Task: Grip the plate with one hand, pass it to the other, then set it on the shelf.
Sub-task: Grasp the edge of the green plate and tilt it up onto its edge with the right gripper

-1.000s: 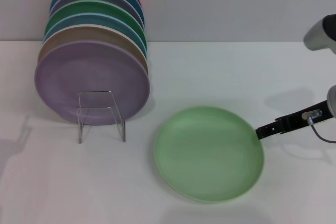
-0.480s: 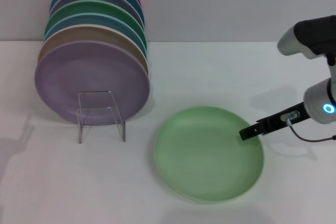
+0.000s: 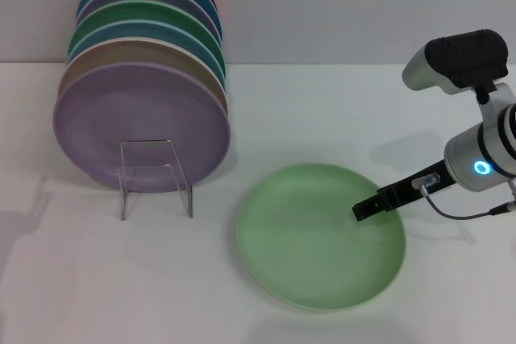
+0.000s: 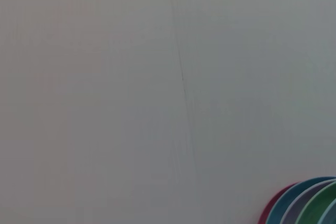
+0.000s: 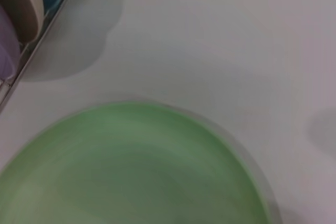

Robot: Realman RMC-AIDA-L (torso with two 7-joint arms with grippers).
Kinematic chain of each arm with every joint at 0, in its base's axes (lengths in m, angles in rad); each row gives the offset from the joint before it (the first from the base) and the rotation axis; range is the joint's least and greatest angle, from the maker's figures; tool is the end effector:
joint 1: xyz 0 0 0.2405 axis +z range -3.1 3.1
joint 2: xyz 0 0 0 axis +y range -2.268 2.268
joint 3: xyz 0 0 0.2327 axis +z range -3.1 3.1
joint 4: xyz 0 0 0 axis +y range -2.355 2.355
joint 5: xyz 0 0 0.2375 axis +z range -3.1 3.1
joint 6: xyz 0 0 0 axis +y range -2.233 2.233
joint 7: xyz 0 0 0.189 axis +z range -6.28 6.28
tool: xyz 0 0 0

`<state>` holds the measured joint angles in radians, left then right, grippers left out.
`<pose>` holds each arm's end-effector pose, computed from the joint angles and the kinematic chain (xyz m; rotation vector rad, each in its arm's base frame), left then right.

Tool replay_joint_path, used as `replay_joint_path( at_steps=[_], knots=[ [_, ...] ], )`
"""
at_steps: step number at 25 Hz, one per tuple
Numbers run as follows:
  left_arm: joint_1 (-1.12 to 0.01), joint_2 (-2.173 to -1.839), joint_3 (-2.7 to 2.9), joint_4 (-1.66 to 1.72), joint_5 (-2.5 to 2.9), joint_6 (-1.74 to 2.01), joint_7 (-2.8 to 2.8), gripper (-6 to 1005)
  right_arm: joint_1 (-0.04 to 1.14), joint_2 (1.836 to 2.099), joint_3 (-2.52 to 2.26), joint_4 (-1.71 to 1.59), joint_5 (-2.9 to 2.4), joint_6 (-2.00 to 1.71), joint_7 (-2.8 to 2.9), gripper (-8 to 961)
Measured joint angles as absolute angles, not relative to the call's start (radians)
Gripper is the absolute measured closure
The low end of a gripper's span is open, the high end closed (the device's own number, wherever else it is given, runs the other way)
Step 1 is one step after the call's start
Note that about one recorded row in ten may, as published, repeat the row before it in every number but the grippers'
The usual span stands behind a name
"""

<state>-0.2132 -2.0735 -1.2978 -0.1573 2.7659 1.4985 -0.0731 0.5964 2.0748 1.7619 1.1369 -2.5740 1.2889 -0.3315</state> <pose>-0.3453 0.3033 0.0303 -1.4539 -0.2946 -0.6995 0.2143 0.4038 -0.0487 -2.3125 1.3116 -0.2954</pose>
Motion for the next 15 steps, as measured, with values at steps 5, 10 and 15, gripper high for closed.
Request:
replay_joint_path(
  at_steps=[5, 10, 15],
  knots=[
    [-0.213, -2.073, -1.298, -0.156, 2.766, 1.497, -0.070, 214, 0.603, 2.074, 1.761, 1.120, -2.574, 1.286, -0.332, 112],
    [-0.213, -2.072, -1.298, -0.156, 2.766, 1.497, -0.068, 214, 0.605, 2.074, 1.753, 1.118, -2.577, 1.286, -0.325, 145],
    [-0.218, -2.072, -1.298, -0.152, 2.766, 1.495, -0.067, 215, 0.617, 2.073, 1.752, 1.087, -2.574, 1.286, -0.321, 179]
  ],
)
